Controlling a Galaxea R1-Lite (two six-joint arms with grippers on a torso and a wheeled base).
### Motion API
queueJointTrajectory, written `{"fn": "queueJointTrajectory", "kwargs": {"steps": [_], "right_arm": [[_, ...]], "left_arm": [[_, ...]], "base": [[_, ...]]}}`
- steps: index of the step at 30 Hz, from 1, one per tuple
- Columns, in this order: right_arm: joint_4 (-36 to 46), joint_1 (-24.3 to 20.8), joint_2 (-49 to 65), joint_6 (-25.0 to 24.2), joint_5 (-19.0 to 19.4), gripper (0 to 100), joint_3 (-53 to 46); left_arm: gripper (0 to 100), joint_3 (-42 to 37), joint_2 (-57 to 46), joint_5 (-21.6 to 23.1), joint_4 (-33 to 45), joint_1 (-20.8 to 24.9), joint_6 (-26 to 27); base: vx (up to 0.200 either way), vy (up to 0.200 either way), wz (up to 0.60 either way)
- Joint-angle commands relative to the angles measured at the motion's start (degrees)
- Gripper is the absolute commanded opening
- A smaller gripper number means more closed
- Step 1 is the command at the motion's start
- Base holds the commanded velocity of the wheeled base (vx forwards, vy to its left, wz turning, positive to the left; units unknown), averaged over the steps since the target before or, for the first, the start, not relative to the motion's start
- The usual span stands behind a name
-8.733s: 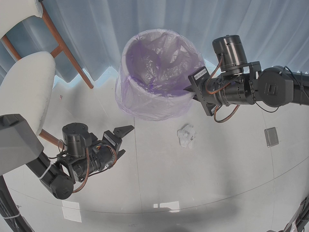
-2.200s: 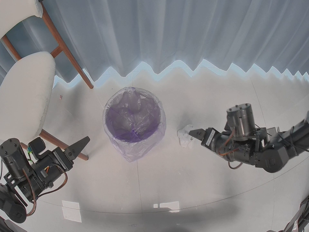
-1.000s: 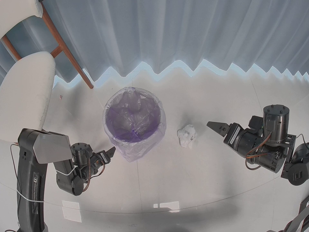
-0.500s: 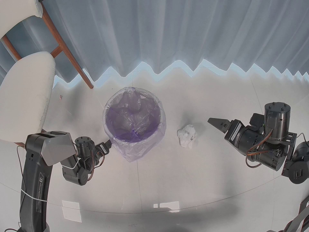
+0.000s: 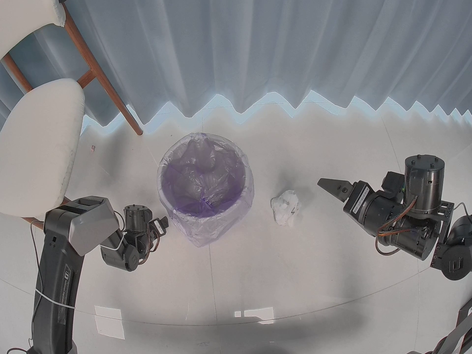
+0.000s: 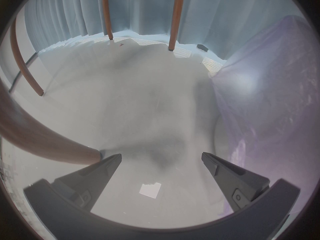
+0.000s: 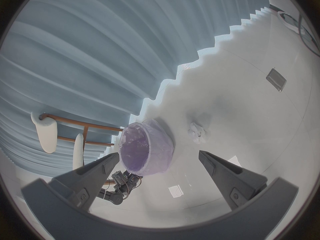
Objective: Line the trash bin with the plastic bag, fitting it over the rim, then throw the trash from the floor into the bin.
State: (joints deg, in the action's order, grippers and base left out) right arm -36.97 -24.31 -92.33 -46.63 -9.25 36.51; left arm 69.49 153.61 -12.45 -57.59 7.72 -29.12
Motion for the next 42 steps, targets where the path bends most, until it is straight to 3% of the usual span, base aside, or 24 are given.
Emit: {"fn": "queueJointTrajectory", "kwargs": {"steps": [1,9,12,17,22,31,35,36,37,39,42], "right_arm": [[0.0,0.0,-0.1,0.0,-0.1,100,-0.4],[0.2,0.0,0.0,0.0,-0.8,100,-3.0],[1.0,0.0,0.0,0.0,-2.8,100,-3.8],[1.8,0.0,2.9,0.4,-2.9,100,-7.3],[9.8,-0.2,6.5,0.5,-2.9,100,-10.7],[22.8,0.1,9.3,2.9,-2.8,100,-13.2],[23.0,0.1,5.7,5.8,-1.3,100,-12.6],[23.0,0.1,5.7,5.8,-1.3,100,-12.6],[22.6,0.4,2.4,8.9,-0.9,100,-12.3],[21.6,1.6,-1.5,12.4,-0.4,100,-11.2],[19.1,2.9,-6.6,16.3,0.5,100,-9.4]], "left_arm": [[100,3.0,0.7,-1.5,1.8,0.0,0.0],[100,-2.3,-6.6,-1.6,-2.4,2.4,-2.4],[100,-12.4,-15.3,-1.5,-3.2,4.9,-3.8],[100,-31.6,-32.4,-0.6,-6.9,8.0,-5.1],[100,-48.1,-49.8,4.2,-12.2,7.8,-5.3],[100,-50.2,-73.9,13.6,-10.2,6.8,-5.0],[100,-47.2,-89.3,24.8,4.2,-0.8,-4.1],[100,-47.2,-89.3,24.8,4.2,-0.8,-4.1],[100,-42.2,-95.3,29.5,15.8,-4.9,-3.5],[100,-37.4,-99.4,34.2,27.4,-8.2,-3.5],[100,-33.2,-101.1,40.8,37.5,-12.1,-3.4]], "base": [[0.0,0.0,0.0],[0.0,0.0,0.0],[0.0,0.0,0.0],[0.0,0.0,0.0],[0.0,0.0,0.0],[0.0,0.0,0.0],[0.0,0.0,0.0],[0.0,0.0,0.0],[0.0,0.0,0.0],[0.0,0.0,0.0],[0.0,0.0,0.0]]}}
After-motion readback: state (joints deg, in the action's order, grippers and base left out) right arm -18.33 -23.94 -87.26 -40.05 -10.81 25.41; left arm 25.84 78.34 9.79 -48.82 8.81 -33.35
